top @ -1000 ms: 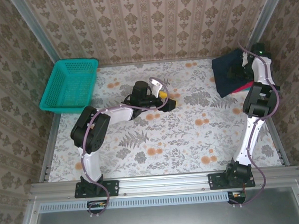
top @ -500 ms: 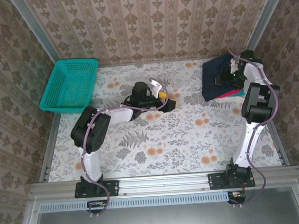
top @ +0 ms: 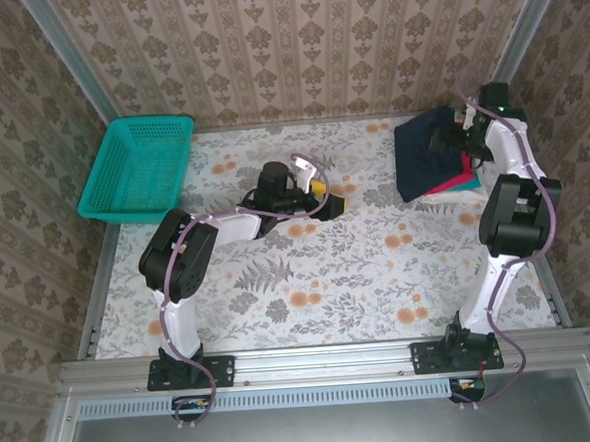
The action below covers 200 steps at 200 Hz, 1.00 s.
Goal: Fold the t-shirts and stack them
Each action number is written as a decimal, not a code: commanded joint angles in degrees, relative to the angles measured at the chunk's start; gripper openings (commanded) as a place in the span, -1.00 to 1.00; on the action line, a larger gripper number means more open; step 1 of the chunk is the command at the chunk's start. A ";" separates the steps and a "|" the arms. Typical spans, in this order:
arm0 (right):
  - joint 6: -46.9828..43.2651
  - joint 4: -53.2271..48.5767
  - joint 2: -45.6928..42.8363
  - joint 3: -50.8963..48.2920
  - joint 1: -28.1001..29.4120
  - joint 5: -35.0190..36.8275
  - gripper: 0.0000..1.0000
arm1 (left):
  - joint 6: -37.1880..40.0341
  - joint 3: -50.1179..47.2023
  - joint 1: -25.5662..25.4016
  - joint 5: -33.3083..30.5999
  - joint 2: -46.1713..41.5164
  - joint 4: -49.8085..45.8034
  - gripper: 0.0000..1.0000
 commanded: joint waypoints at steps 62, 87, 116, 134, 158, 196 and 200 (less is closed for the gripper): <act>3.41 1.73 1.36 -1.67 0.38 -6.75 0.80 | -1.12 -0.25 0.52 2.26 0.95 1.94 1.00; 2.63 1.16 3.23 0.15 0.31 -6.69 0.89 | -1.31 -0.27 0.52 2.21 0.84 2.02 0.99; 1.48 -0.01 6.15 3.00 0.33 -7.87 0.91 | -1.49 -0.41 0.52 2.20 1.01 2.11 1.00; 0.69 -1.03 7.66 5.36 0.35 -9.26 0.81 | -1.57 -0.42 0.52 2.23 0.91 1.99 1.00; -0.04 -1.56 8.09 7.08 0.85 -10.18 0.55 | -1.40 -0.54 0.52 2.05 0.85 1.88 1.00; -0.47 -2.86 8.20 8.72 1.27 -9.76 0.04 | -2.44 -0.26 0.52 2.04 1.71 2.61 0.99; -0.47 -2.83 8.13 8.75 1.40 -9.89 -0.01 | -2.54 -0.34 0.51 2.04 1.80 2.72 1.00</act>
